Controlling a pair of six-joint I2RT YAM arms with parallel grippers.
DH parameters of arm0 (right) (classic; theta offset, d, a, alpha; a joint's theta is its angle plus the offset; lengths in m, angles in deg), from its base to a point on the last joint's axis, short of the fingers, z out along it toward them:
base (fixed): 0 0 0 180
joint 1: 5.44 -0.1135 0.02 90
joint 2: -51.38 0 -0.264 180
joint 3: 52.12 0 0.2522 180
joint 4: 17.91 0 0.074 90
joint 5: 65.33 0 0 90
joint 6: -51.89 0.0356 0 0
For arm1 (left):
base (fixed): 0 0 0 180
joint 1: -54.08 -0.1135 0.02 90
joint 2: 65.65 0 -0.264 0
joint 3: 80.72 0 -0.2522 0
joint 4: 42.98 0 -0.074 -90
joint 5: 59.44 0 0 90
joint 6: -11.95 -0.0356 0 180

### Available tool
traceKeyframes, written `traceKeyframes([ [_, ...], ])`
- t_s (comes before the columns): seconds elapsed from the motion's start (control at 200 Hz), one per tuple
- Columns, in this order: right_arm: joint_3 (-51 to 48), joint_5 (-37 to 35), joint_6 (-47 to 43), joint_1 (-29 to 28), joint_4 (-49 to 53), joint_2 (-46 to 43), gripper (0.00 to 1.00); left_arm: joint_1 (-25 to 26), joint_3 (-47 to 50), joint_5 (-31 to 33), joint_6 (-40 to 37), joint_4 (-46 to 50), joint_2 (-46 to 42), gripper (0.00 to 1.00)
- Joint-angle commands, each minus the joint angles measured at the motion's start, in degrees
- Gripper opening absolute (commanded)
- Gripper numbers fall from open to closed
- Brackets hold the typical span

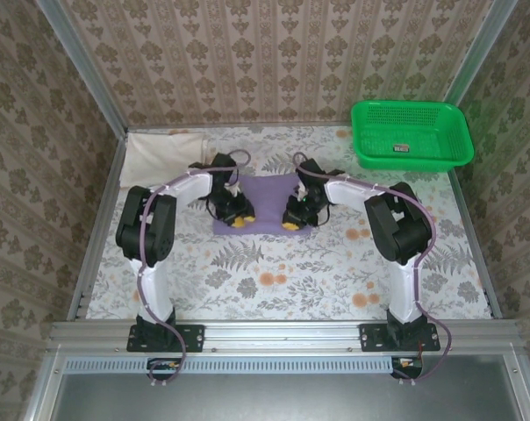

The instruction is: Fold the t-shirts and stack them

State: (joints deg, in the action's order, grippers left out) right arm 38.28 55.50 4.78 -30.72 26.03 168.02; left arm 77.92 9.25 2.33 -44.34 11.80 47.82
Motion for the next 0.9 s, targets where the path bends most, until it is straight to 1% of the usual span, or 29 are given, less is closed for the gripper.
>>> traceKeyframes([
  [0.0, -4.66, -1.21, -0.42, 0.84, -2.98, 1.00, 0.11, -1.16, 5.78, 5.86, -4.74, -1.74, 0.34, 0.31],
  [0.065, -7.69, -2.70, -1.82, 1.22, -2.47, -0.02, 0.11, -1.16, 9.82, 7.28, -6.40, -2.15, -1.34, 0.31],
  [0.185, -15.89, -3.45, -1.84, 1.43, -7.02, -3.89, 0.12, -1.56, 17.02, 9.29, -6.88, -3.15, -6.28, 0.34],
  [0.33, -22.83, -3.83, -2.29, 1.28, -10.10, -6.83, 0.14, -1.90, 23.84, 8.12, -5.61, -4.85, -11.67, 0.36],
  [0.425, -27.50, -3.76, -2.28, 1.15, -12.31, -10.01, 0.16, -2.03, 27.15, 7.51, -4.80, -4.83, -15.27, 0.40],
  [0.48, -29.34, -3.36, -2.46, 1.03, -12.86, -12.34, 0.19, -2.16, 27.97, 7.40, -4.48, -3.83, -17.81, 0.45],
  [0.53, -30.57, -2.88, -2.66, 0.76, -13.56, -15.71, 0.26, -2.77, 27.57, 7.23, -4.36, -2.03, -20.01, 0.52],
  [0.585, -31.50, -1.69, -2.73, 0.50, -14.78, -20.08, 0.30, -3.75, 26.50, 6.90, -4.10, -0.12, -23.34, 0.58],
  [0.66, -31.31, -0.33, -2.59, 0.55, -16.51, -26.31, 0.35, -5.67, 23.06, 5.67, -3.66, 2.49, -27.31, 0.63],
  [0.715, -30.02, -0.39, -2.07, 0.73, -18.10, -29.61, 0.36, -6.79, 19.33, 4.80, -3.18, 4.07, -28.80, 0.63],
  [0.78, -27.31, -2.25, -0.58, 1.44, -19.60, -30.54, 0.35, -7.24, 14.69, 3.76, -2.56, 4.15, -28.86, 0.62],
  [0.835, -23.41, -4.01, 0.31, 2.22, -19.34, -28.55, 0.30, -7.27, 11.09, 2.29, -1.96, 2.75, -26.90, 0.58],
  [0.89, -18.48, -4.73, 0.97, 3.05, -18.74, -24.61, 0.24, -7.23, 7.17, 0.91, -1.40, 1.34, -23.50, 0.50],
])
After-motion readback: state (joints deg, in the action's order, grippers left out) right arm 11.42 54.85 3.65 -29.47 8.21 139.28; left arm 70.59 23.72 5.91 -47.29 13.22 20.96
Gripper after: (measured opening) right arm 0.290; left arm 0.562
